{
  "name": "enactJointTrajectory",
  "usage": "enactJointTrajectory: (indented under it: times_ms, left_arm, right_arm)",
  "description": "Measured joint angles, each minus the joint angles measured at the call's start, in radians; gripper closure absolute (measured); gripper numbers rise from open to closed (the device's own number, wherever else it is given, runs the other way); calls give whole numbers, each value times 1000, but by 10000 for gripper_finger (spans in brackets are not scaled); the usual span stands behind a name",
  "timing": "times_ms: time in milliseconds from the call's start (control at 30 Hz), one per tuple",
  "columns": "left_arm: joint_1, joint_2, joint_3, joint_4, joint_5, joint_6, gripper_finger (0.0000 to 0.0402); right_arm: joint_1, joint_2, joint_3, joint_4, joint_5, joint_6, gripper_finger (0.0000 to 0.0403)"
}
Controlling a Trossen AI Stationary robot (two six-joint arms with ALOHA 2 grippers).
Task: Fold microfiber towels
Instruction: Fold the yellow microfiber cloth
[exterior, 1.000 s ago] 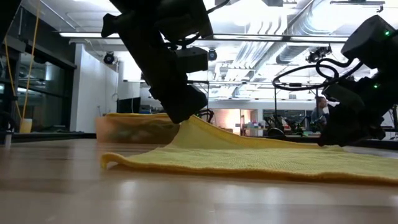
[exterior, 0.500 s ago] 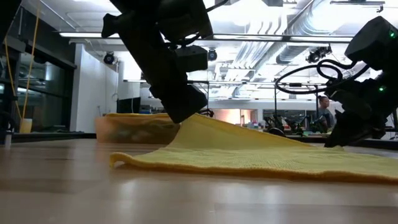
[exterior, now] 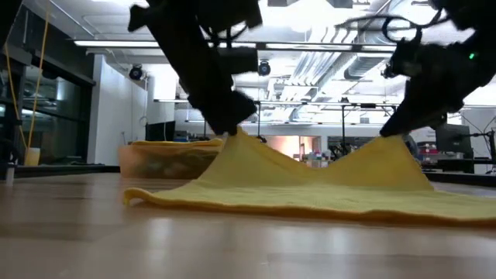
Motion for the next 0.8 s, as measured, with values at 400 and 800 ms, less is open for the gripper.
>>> enactJointTrajectory:
  times_ms: [400,800]
  left_arm:
    - [-146,-67,-1,-50,97,30,401]
    - [-354,-77,-1,-91,87,46,401]
  right_arm:
    - [249,68,30,0,42,123,403]
    - [400,85,30,141,23,167,403]
